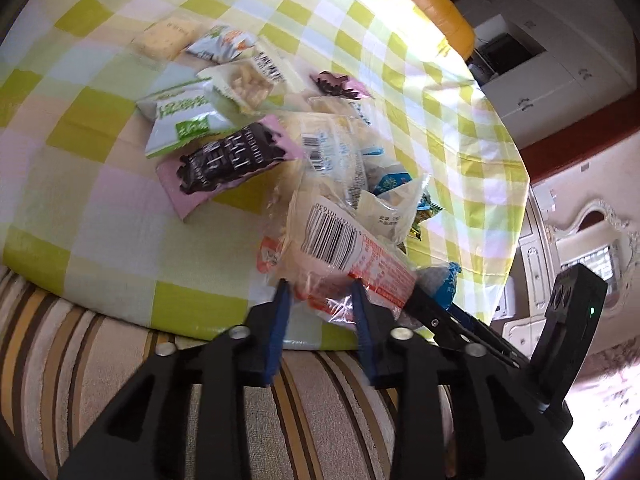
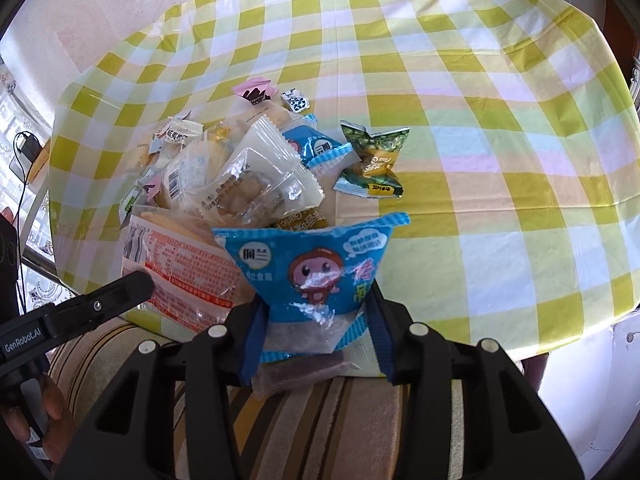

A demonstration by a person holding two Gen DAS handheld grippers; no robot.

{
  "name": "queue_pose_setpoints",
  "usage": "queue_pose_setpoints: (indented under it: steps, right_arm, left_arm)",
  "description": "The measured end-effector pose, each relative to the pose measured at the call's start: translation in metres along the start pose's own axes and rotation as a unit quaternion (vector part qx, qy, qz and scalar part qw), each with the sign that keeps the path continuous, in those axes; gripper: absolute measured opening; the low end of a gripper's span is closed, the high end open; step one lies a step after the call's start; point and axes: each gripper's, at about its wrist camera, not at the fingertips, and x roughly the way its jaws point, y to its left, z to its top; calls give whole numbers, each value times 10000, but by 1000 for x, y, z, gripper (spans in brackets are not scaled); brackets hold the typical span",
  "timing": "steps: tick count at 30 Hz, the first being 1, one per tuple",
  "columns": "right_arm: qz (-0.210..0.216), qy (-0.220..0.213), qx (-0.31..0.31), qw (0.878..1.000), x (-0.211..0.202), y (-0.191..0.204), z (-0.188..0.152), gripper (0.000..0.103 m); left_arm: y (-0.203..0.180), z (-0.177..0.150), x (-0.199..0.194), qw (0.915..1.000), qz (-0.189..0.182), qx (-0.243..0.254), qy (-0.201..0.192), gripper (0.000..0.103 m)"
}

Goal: Organize snacks
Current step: 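Lift the bread bag with left tool while right tool carries the blue bag toward the white box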

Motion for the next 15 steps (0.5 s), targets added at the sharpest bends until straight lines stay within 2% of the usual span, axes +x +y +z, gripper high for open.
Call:
queue_pose_setpoints:
  steps: [2,7,11,13,15]
  right_arm:
    - [32,52,2,10000,3,0,-1,46]
    - [-30,18,-32,10000,4,1,-3,46]
    - [-190,-237,-88,9995,-6,3,-4,46]
    - [-257,-398,-124,9988,-12,4,-5,46]
    - [-323,-524,-134,9980,-17,5,-6,46]
  left_arm:
    - [8,0,-2,9994,-131,-314,74,59]
    - [4,-11,-12,9951,-454,-828,286,63]
    - [4,-12,-2,9863,-677,-1452,388,63]
    - [9,-7,5,9787,-710,-1887,386,64]
    - [11,0,13,9706,-790,-2236,405,72]
